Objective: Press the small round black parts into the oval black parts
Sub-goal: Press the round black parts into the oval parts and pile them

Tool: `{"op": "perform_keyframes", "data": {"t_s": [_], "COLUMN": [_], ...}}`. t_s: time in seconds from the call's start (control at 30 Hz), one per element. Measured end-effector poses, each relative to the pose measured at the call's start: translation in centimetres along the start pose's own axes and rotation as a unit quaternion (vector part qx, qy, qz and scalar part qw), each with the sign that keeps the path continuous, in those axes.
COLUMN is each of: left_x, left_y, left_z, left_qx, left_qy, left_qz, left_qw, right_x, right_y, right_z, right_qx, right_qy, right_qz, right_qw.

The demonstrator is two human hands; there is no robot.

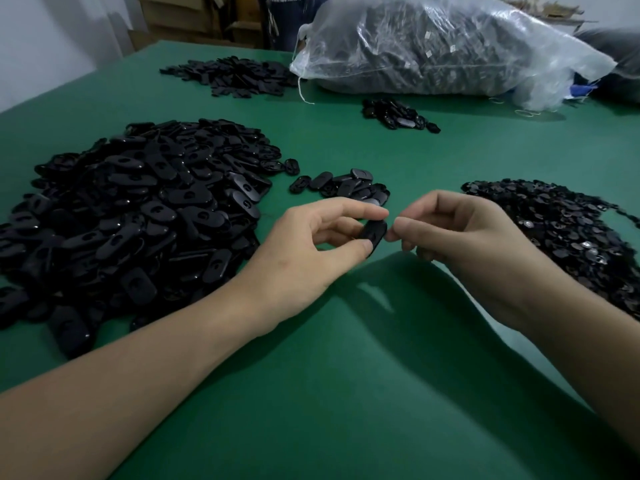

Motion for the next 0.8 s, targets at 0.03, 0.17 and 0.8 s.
{"op": "perform_keyframes", "data": {"t_s": [0.03,0.17,0.8], "left_x": [-0.1,-0.5,0.2], "left_y": [0.1,0.3,0.1], "left_z": [0.0,0.1,-0.5], "left_qx": [-0.010,-0.039,-0.017], "left_qy": [-0.016,-0.065,-0.081], "left_qz": [-0.009,-0.027,-0.020], "left_qw": [1.000,0.997,0.996], "right_x": [-0.2,-0.5,0.5], "right_y": [0.0,0.0,0.5], "right_z": [-0.2,-0.3,-0.1], "right_qx": [0.003,-0.009,-0.020], "right_qy": [-0.022,-0.031,0.129], "right_qz": [-0.001,0.012,0.063], "right_qw": [1.000,0.999,0.989]}}
Point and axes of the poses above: each hand's wrist, its own y-axis away from the middle knuckle, its own z-axis out of the back of the hand, x = y × z, the point moved 6 cm from there along -y, towards the middle knuckle, and after that the axes turned 11 degrees about x, right-handed, at the moved point
